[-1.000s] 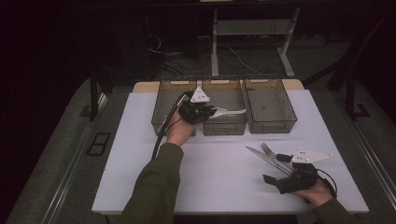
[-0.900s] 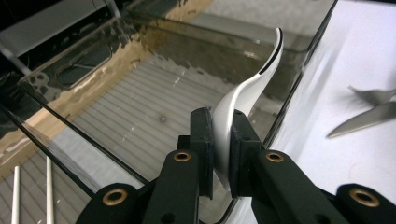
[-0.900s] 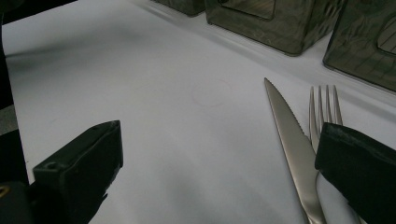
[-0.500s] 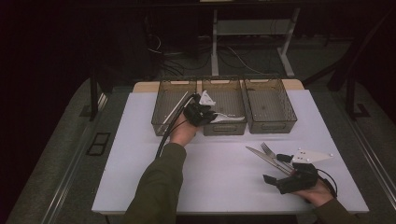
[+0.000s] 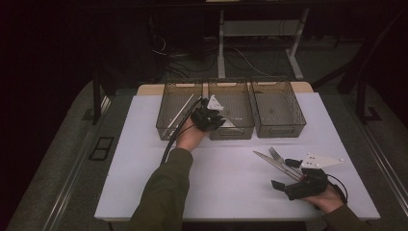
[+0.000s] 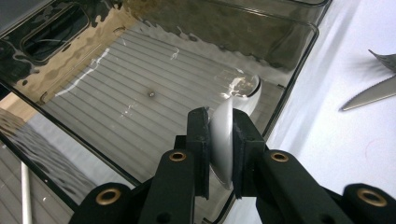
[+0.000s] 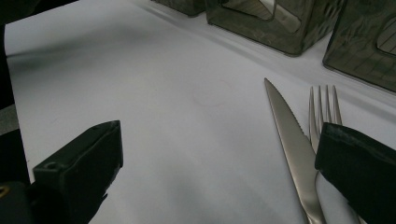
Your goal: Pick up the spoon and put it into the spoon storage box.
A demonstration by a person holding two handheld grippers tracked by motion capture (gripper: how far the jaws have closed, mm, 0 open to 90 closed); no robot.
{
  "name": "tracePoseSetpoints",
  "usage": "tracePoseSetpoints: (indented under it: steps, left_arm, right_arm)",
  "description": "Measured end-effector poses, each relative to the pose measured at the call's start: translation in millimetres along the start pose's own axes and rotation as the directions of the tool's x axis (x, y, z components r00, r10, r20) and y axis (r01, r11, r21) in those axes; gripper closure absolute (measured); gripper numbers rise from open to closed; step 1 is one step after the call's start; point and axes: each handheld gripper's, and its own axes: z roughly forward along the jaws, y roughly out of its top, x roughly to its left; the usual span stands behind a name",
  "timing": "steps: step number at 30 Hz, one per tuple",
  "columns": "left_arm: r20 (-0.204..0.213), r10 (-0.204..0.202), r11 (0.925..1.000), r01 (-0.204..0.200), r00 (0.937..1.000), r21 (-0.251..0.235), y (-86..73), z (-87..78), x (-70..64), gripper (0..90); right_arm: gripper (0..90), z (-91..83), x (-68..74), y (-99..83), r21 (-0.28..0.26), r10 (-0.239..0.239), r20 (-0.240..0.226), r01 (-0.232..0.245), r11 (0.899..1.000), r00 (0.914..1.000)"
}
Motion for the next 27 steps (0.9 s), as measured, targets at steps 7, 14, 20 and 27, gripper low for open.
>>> tracePoseSetpoints:
  steps: [7,14,20,27]
  left_arm:
    - [0.004,-0.045,0.9963,0.045,0.999,-0.073,3.0,-9.5,2.9,66.5]
    - [0.071,-0.108,0.9852,0.116,0.9916,-0.126,2.6,-24.3,3.3,52.4]
    - [0.136,-0.129,0.9742,0.151,0.9824,-0.168,-4.0,-42.3,-2.3,44.5]
    - [0.172,-0.12,0.9709,0.151,0.9778,-0.186,-21.3,-57.9,-11.3,35.2]
  right_arm:
    - [1.1,-0.1,0.2,0.0,0.001,0.0,0.0,0.0,1.0,1.0]
    - [1.1,-0.1,0.3,-0.1,0.002,0.001,0.0,-0.001,1.0,1.0]
    - [1.1,-0.2,0.4,-0.2,0.002,0.001,0.001,-0.001,1.0,1.0]
    - [1.1,-0.1,0.5,-0.3,0.004,0.0,0.001,0.0,1.0,1.0]
